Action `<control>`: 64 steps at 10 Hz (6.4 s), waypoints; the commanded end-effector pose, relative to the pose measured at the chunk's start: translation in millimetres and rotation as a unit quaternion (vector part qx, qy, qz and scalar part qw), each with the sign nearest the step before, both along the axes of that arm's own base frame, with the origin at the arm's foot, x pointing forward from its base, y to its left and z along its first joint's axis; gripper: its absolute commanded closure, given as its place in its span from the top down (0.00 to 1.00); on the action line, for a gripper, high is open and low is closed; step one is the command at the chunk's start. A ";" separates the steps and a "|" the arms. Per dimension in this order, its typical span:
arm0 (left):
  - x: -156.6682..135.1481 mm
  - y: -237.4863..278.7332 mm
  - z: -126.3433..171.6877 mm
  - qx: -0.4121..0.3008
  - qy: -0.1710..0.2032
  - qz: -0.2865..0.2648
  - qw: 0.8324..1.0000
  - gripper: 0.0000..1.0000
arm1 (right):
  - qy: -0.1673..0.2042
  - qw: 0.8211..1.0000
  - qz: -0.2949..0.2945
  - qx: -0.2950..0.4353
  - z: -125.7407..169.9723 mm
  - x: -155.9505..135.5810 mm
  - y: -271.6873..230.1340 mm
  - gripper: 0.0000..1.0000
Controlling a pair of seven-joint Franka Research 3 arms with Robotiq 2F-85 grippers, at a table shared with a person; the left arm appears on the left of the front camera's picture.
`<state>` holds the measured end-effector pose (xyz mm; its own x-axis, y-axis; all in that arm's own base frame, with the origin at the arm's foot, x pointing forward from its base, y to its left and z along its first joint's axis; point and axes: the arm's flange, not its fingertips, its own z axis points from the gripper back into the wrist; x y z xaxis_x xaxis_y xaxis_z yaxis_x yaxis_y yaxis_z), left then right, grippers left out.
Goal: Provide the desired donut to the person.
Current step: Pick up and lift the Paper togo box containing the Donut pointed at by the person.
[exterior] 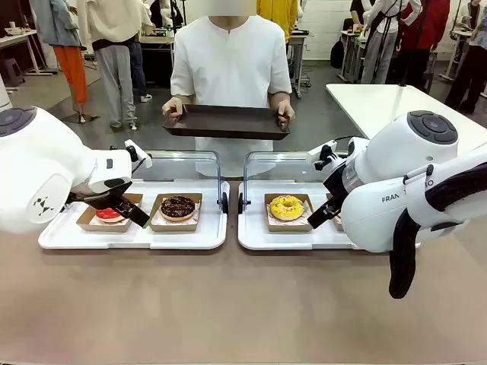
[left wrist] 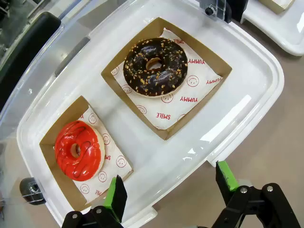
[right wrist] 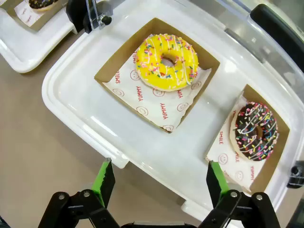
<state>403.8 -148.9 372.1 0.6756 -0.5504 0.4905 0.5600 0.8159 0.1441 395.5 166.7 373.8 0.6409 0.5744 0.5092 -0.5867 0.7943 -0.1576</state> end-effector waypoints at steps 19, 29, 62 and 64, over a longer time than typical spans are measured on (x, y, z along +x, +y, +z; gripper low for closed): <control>-42.8 7.7 165.0 0.095 0.051 -0.021 0.994 1.00 | 0.047 0.995 -0.028 -0.087 175.6 -62.9 -13.7 1.00; -51.1 43.4 222.9 0.008 0.092 -0.101 0.991 1.00 | 0.161 0.982 0.080 0.059 235.3 -51.0 -89.2 1.00; -2.0 276.1 182.8 -0.331 -0.028 -0.300 0.894 1.00 | 0.081 0.915 0.199 0.343 202.5 7.4 -337.1 1.00; -2.0 276.1 182.8 -0.331 -0.028 -0.300 0.894 1.00 | 0.081 0.915 0.199 0.343 202.5 7.4 -337.1 1.00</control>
<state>401.2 127.3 554.0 0.3257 -0.3977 0.8577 0.9316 0.2897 -0.2195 402.9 -171.1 576.4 0.5521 0.3607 0.7517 -0.8204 0.3961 0.4125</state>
